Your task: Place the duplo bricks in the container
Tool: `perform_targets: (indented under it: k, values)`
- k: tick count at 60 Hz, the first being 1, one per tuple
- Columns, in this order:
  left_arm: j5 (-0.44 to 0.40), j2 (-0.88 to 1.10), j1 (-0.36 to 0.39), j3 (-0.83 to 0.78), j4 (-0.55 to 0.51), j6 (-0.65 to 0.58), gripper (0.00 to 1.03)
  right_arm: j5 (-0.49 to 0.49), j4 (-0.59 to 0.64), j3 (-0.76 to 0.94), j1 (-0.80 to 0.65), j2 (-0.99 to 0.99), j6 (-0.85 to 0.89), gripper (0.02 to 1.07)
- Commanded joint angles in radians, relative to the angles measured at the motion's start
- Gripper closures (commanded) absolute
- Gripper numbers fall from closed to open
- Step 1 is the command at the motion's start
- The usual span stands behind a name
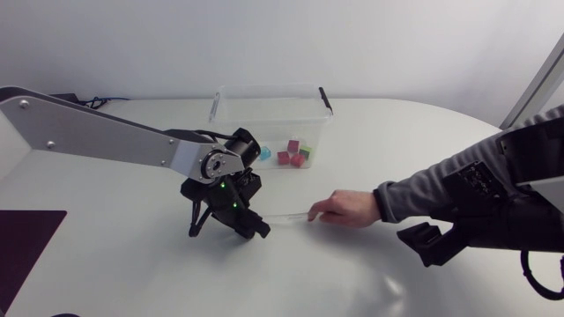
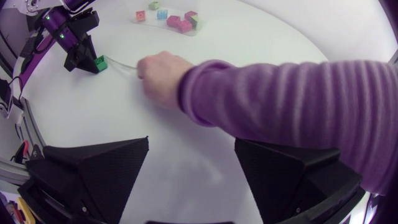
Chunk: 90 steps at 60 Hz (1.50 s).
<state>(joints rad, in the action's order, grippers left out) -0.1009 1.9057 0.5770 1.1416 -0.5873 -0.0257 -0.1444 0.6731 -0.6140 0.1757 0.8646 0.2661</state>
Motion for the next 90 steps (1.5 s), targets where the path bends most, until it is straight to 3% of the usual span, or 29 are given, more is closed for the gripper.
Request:
perform_targets:
  k: [1, 33, 51, 63, 65, 67, 68, 70, 75, 84, 90]
  values:
    - [-0.006, -0.01, -0.016, -0.019, 0.006, 0.01, 0.73, 0.005, -0.006, 0.034, 0.004, 0.01, -0.001, 0.07]
    - [-0.006, -0.292, -0.115, -0.008, 0.003, -0.057, 0.74, 0.005, -0.026, 0.043, 0.004, 0.013, -0.001, 0.07]
    - [-0.005, -0.283, -0.183, 0.247, 0.003, -0.082, 0.74, 0.008, -0.027, 0.034, 0.001, 0.022, -0.002, 0.07]
    - [-0.005, -0.074, -0.209, 0.564, 0.007, -0.132, 0.73, 0.022, -0.018, 0.007, -0.008, 0.037, 0.002, 0.07]
    - [-0.005, -0.023, -0.213, 0.623, 0.011, -0.149, 0.67, 0.023, -0.018, -0.001, -0.008, 0.047, -0.001, 0.07]
    - [-0.005, 0.018, -0.227, 0.667, 0.021, -0.151, 0.49, 0.025, -0.015, -0.009, -0.004, 0.051, -0.007, 0.07]
    - [-0.003, 0.044, -0.23, 0.692, 0.023, -0.152, 0.24, 0.025, -0.012, -0.013, 0.004, 0.051, -0.015, 0.07]
    - [-0.003, 0.058, -0.233, 0.698, 0.021, -0.164, 0.0, 0.026, -0.004, -0.02, 0.018, 0.048, -0.025, 0.07]
    - [-0.005, 0.036, -0.247, 0.618, 0.037, -0.186, 0.03, 0.032, 0.011, -0.029, 0.039, 0.033, -0.041, 0.07]
    - [-0.003, -0.122, -0.287, 0.382, 0.164, -0.195, 0.03, 0.034, 0.005, -0.03, 0.039, 0.037, -0.041, 0.07]
    - [-0.003, -0.197, -0.312, 0.317, 0.17, -0.194, 0.03, 0.032, 0.0, -0.027, 0.064, 0.037, -0.059, 0.07]
